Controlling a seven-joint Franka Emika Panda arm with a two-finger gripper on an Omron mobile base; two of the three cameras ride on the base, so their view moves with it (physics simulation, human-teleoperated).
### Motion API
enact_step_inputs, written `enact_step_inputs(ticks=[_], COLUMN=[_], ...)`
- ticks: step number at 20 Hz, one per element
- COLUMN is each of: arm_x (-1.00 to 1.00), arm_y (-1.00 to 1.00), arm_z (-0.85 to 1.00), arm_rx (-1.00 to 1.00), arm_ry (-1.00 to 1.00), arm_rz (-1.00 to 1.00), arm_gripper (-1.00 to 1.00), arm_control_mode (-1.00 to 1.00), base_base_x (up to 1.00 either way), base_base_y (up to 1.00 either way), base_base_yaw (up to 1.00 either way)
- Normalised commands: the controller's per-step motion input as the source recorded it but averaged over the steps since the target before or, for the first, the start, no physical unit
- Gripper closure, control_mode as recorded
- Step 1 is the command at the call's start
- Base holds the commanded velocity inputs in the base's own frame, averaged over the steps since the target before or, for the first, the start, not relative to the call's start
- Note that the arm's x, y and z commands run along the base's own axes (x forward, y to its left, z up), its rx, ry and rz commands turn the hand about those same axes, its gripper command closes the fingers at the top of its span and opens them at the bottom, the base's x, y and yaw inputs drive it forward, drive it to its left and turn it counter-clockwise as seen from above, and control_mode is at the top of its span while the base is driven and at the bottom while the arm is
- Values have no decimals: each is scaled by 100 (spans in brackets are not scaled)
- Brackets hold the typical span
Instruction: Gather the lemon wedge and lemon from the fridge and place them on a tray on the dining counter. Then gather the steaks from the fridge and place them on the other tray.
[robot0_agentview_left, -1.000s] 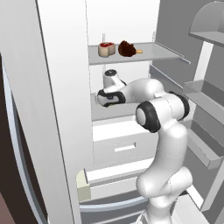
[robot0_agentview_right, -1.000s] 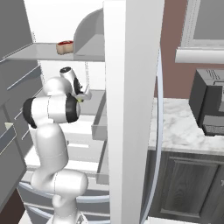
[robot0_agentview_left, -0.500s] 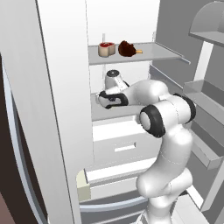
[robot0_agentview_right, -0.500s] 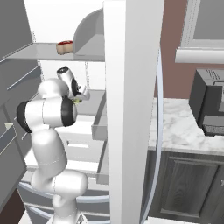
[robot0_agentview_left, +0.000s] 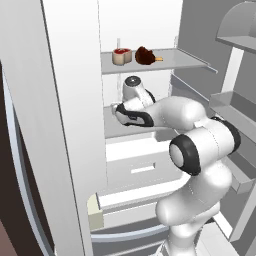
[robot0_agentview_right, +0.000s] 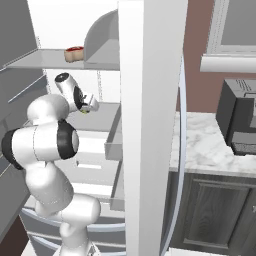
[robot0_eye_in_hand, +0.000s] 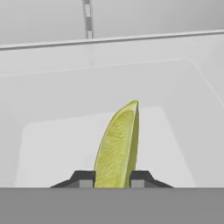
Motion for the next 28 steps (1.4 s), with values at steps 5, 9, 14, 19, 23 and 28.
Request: enact_step_inputs(ticks=[5,9,14,19,23,28], arm_x=[-73,-80,-82,-84,-86,-89], arm_y=[-4,-9,-17,-24,-21,-17], arm_z=[46,60,66,47,40,42], arm_rx=[0,1,1,2,2,2], arm_ry=[-5,-1,0,0,0,0], arm_rz=[-4,-6,-3,-1,-1,-1], arm_gripper=[100,100,100,100,100,100], arm_control_mode=[-100,-100,-100,-100,-100,-100], base_base_x=[0,0,0,0,0,0], base_base_y=[0,0,0,0,0,0], base_base_yaw=[0,0,0,0,0,0])
